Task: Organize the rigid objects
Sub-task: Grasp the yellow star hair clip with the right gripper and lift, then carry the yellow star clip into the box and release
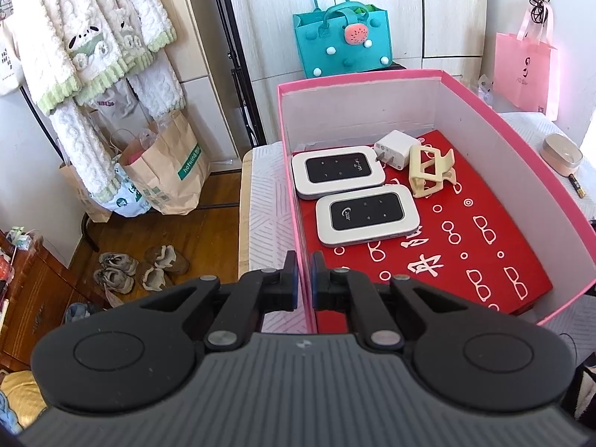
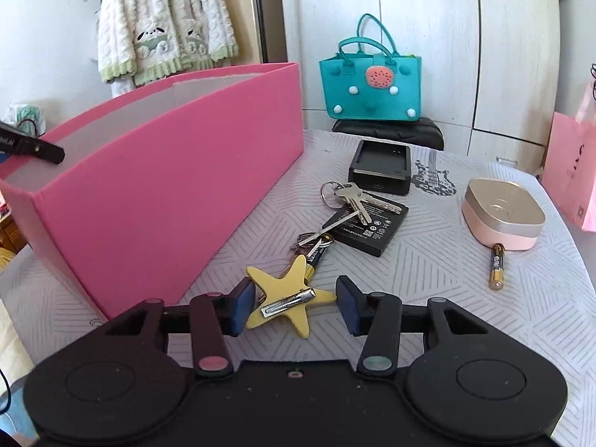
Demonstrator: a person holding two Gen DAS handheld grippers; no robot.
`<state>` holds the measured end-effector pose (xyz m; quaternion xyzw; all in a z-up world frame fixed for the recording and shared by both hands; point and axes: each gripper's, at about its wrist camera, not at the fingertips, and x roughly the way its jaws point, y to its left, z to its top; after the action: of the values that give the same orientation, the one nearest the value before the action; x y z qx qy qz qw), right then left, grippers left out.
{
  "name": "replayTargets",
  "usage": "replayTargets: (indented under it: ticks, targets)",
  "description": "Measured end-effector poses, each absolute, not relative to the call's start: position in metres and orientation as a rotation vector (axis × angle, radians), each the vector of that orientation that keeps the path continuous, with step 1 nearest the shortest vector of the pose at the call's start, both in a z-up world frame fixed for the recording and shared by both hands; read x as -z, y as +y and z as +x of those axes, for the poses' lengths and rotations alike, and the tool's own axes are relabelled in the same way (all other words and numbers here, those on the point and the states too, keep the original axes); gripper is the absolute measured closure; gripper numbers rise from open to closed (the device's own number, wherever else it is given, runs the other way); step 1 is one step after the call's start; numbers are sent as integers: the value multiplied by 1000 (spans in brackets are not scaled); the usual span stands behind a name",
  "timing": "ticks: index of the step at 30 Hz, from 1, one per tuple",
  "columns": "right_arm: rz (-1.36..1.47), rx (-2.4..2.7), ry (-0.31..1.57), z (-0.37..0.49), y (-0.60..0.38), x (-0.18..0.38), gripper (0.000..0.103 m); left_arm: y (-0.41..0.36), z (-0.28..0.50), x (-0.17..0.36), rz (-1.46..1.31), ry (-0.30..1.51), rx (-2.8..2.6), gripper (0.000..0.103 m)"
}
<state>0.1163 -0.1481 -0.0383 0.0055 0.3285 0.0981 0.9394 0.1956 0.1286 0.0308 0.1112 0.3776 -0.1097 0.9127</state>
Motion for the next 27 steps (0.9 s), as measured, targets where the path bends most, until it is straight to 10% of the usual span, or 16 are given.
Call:
replayTargets:
  ticks: [27]
  targets:
    - [-133,-499,503,150,-108,-79,51,127,191,-37,257,730,227,98]
